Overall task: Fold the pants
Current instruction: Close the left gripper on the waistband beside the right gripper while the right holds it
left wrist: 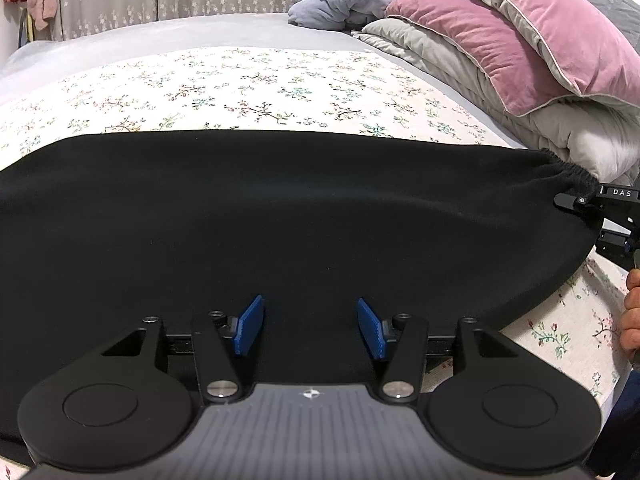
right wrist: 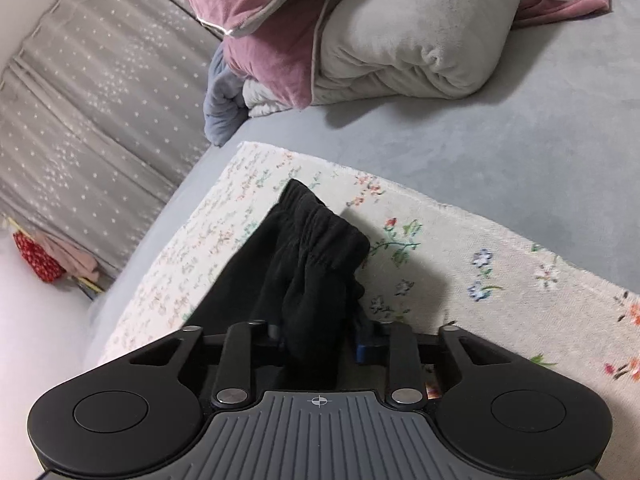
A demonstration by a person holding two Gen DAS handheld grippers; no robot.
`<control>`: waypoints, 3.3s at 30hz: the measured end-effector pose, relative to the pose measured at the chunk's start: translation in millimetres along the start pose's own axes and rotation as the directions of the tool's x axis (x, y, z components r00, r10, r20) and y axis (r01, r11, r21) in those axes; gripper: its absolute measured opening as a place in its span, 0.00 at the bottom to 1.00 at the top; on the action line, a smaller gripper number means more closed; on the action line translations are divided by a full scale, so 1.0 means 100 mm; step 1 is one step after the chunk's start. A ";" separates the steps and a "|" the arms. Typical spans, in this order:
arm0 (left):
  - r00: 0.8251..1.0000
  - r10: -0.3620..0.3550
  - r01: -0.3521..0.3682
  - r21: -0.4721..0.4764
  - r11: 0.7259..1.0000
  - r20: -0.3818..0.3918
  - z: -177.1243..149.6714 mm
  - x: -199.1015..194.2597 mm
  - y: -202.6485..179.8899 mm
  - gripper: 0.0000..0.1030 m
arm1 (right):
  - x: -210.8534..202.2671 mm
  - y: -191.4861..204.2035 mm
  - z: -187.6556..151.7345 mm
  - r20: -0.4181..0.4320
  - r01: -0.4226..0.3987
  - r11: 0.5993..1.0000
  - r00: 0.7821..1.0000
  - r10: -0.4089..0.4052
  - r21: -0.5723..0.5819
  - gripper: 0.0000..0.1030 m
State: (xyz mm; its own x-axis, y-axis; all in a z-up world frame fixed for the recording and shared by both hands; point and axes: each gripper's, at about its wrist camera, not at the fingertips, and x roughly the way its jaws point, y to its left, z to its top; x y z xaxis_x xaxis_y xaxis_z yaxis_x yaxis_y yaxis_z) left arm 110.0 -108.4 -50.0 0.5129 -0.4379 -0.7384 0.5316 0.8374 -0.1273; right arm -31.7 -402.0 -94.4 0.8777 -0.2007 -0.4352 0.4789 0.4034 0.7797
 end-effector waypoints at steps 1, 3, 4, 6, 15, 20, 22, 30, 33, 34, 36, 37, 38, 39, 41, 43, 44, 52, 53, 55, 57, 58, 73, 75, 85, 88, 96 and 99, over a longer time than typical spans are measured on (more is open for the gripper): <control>1.000 -0.007 0.007 -0.010 1.000 -0.001 0.00 0.00 0.02 0.63 | -0.02 0.04 -0.01 0.013 -0.001 1.000 1.000 0.001 -0.016 0.22; 0.999 -0.037 0.037 -0.050 0.998 -0.005 0.02 -0.02 0.07 0.63 | -0.06 0.15 -0.03 0.046 0.005 0.998 0.999 -0.002 -0.064 0.20; 0.998 -0.064 0.063 -0.084 0.994 -0.008 0.03 -0.02 0.13 0.64 | -0.08 0.22 -0.04 0.065 0.010 0.995 0.998 -0.003 -0.097 0.19; 0.989 -0.149 0.147 -0.190 0.971 0.004 0.07 -0.06 0.30 0.64 | -0.17 0.44 -0.10 0.127 0.021 0.977 0.992 0.006 -0.214 0.19; 0.979 -0.175 0.202 -0.484 0.852 0.101 0.05 -0.22 1.08 0.76 | -0.20 1.92 -1.85 0.069 0.040 0.116 0.965 0.254 -0.992 0.18; 0.975 -0.182 0.224 -0.620 0.752 0.131 -0.13 -0.25 1.44 0.76 | 0.14 1.99 -2.80 0.013 0.039 -0.215 0.993 0.121 -0.976 0.21; 0.972 -0.190 0.235 -0.628 0.742 0.140 -0.16 -0.28 1.46 0.78 | 0.15 2.06 -2.72 -0.006 0.012 -0.173 0.995 0.103 -0.985 0.21; 0.953 -0.276 0.290 -0.614 0.734 0.121 -0.11 -0.22 1.36 0.86 | 0.12 2.07 -2.55 -0.046 -0.037 -0.089 0.994 0.097 -0.995 0.31; 0.942 -0.312 0.321 -0.594 0.738 0.121 -0.10 -0.23 1.27 0.90 | 0.07 2.09 -2.59 -0.043 -0.031 -0.105 0.993 0.108 -0.994 0.48; 0.937 -0.327 0.333 -0.593 0.733 0.122 -0.10 -0.22 1.24 0.92 | 0.04 2.09 -2.58 -0.042 -0.030 -0.103 0.992 0.116 -0.994 0.56; 0.929 -0.351 0.350 -0.596 0.722 0.121 -0.11 -0.20 1.22 0.94 | 0.00 2.11 -2.54 -0.053 -0.043 -0.083 0.991 0.123 -0.996 0.60; 0.927 -0.355 0.352 -0.598 0.720 0.119 -0.11 -0.19 1.21 0.95 | 0.01 2.12 -2.50 -0.070 -0.063 -0.060 0.991 0.118 -0.996 0.60; 0.927 -0.357 0.350 -0.601 0.718 0.114 -0.12 -0.18 1.20 0.95 | 0.03 2.14 -2.45 -0.095 -0.093 -0.025 0.990 0.109 -0.995 0.60; 0.926 -0.360 0.351 -0.603 0.716 0.113 -0.12 -0.17 1.19 0.95 | 0.08 2.15 -2.36 -0.130 -0.134 0.033 0.987 0.098 -0.990 0.60; 0.921 -0.372 0.361 -0.609 0.706 0.114 -0.13 -0.16 1.19 0.95 | 0.15 2.17 -2.17 -0.208 -0.222 0.143 0.973 0.103 -0.965 0.60; 0.916 -0.383 0.371 -0.615 0.696 0.119 -0.12 -0.14 1.17 0.95 | 0.13 2.18 -2.02 -0.283 -0.308 0.198 0.948 0.144 -0.931 0.61; 0.914 -0.388 0.374 -0.616 0.693 0.119 -0.12 -0.14 1.16 0.95 | 0.12 2.19 -1.96 -0.311 -0.342 0.208 0.936 0.167 -0.916 0.62; 0.890 -0.426 0.419 -0.657 0.626 0.163 -0.15 -0.11 1.19 0.98 | 0.22 2.22 -2.05 -0.312 -0.333 0.182 0.940 0.136 -0.925 0.19; 0.887 -0.431 0.424 -0.666 0.613 0.169 -0.15 -0.10 1.20 0.98 | 0.17 2.23 -2.07 -0.284 -0.309 0.178 0.947 0.151 -0.934 0.18; 0.876 -0.447 0.438 -0.683 0.584 0.179 -0.15 -0.07 1.21 0.98 | 0.12 2.25 -2.12 -0.236 -0.264 0.179 0.958 0.162 -0.948 0.17; 0.868 -0.461 0.448 -0.689 0.570 0.183 -0.13 -0.03 1.21 0.99 | 0.10 2.26 -2.24 -0.182 -0.205 0.138 0.969 0.166 -0.969 0.17; 0.868 -0.462 0.447 -0.689 0.570 0.181 -0.11 -0.02 1.20 1.00 | 0.08 2.25 -2.31 -0.164 -0.184 0.116 0.973 0.160 -0.976 0.17; 0.868 -0.486 0.421 -0.667 0.615 0.101 -0.05 0.02 1.11 1.00 | -0.09 2.21 -2.75 0.003 0.012 -0.044 0.981 0.196 -0.999 0.17; 0.866 -0.488 0.424 -0.673 0.606 0.107 -0.04 0.01 1.12 1.00 | -0.10 2.21 -2.79 0.027 0.040 -0.059 0.978 0.205 -0.997 0.17; 0.865 -0.492 0.423 -0.673 0.606 0.100 -0.04 -0.01 1.11 1.00 | -0.19 2.18 -2.92 0.055 0.068 -0.054 0.975 0.215 -0.996 0.15; 0.880 -0.467 0.401 -0.662 0.633 0.087 -0.01 -0.01 1.05 1.00 | -0.23 2.14 -2.98 0.072 0.087 -0.057 0.972 0.224 -0.995 0.15; 0.941 -0.331 0.312 -0.545 0.778 0.068 0.14 0.00 0.96 0.42 | -0.27 2.07 -3.22 0.101 0.138 -0.143 0.965 0.243 -0.980 0.15; 0.957 -0.281 0.282 -0.490 0.825 0.077 0.20 -0.08 0.92 0.38 | -0.29 2.08 -3.23 0.083 0.116 -0.131 0.968 0.236 -0.985 0.19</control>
State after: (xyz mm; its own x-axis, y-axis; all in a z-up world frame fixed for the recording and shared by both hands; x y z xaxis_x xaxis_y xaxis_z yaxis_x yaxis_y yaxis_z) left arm 168.6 -34.2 -42.1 0.3934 -0.6792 -0.6197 0.2532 0.7280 -0.6372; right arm 36.6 -24.3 -64.7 0.9644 -0.1728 -0.2002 0.0202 0.8028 -0.5959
